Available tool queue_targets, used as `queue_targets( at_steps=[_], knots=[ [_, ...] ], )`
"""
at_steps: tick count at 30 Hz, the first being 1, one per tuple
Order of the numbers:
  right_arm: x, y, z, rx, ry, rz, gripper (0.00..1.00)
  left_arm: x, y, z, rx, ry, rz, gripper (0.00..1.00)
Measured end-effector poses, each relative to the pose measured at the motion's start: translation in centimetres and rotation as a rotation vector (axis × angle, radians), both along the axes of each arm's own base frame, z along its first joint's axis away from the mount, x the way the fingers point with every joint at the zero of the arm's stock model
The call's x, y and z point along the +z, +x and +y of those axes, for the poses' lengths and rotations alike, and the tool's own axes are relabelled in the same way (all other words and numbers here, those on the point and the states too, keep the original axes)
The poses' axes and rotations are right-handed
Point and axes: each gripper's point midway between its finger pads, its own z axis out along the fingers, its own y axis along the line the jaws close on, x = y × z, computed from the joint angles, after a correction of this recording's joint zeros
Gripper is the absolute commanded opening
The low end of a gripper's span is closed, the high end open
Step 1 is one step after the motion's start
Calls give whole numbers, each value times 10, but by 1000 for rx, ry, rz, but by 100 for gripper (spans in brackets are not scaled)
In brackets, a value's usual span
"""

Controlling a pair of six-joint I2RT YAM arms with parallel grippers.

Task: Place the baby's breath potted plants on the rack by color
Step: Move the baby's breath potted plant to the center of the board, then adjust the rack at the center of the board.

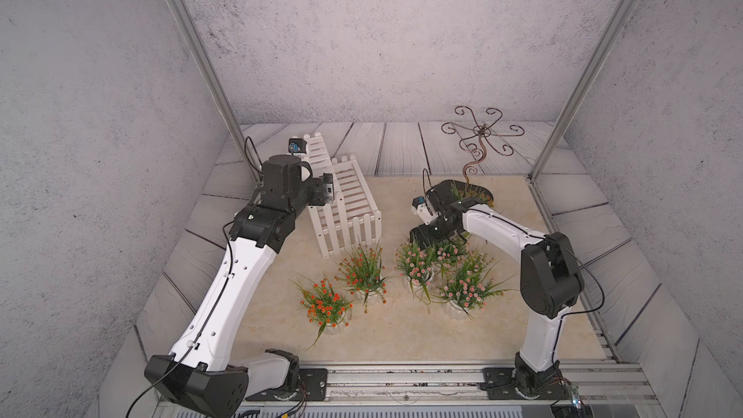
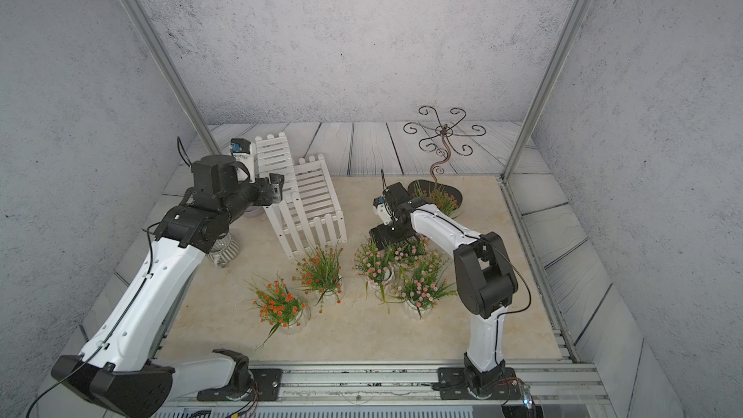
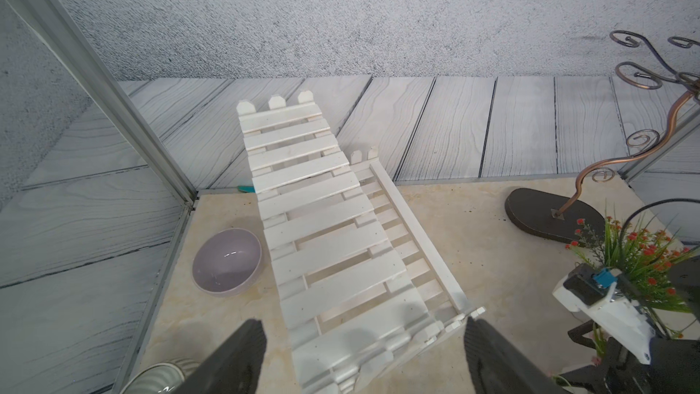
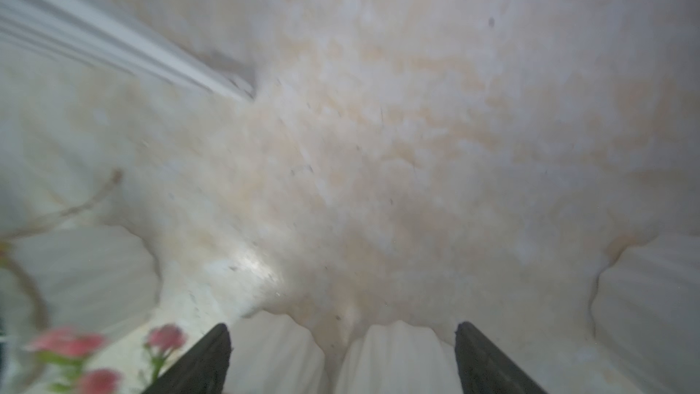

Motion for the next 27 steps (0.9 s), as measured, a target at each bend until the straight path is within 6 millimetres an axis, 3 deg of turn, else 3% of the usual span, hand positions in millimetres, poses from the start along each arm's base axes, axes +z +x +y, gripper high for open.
queue_targets(
  at_steps=[2,6,9,11,13,16,19,27],
  knots=[
    [33,16,21,-3,115,-47,93,2,-1,3,13,6,1,86],
    [119,58,74,44,385,-161,93,1,-3,7,32,15,9,86],
    [152,87,111,98,556,-188,92,2,-5,9,40,12,10,86],
    [151,100,128,122,625,-162,92,4,-7,10,43,9,6,86],
    [133,111,140,123,667,-104,92,6,-10,11,45,8,1,86],
    [98,116,146,98,674,-11,92,11,-15,13,46,5,-9,85],
    [79,119,145,69,667,37,92,13,-18,14,45,3,-15,85],
    [77,124,146,53,689,30,90,6,-20,14,42,6,-4,85]
  ],
)
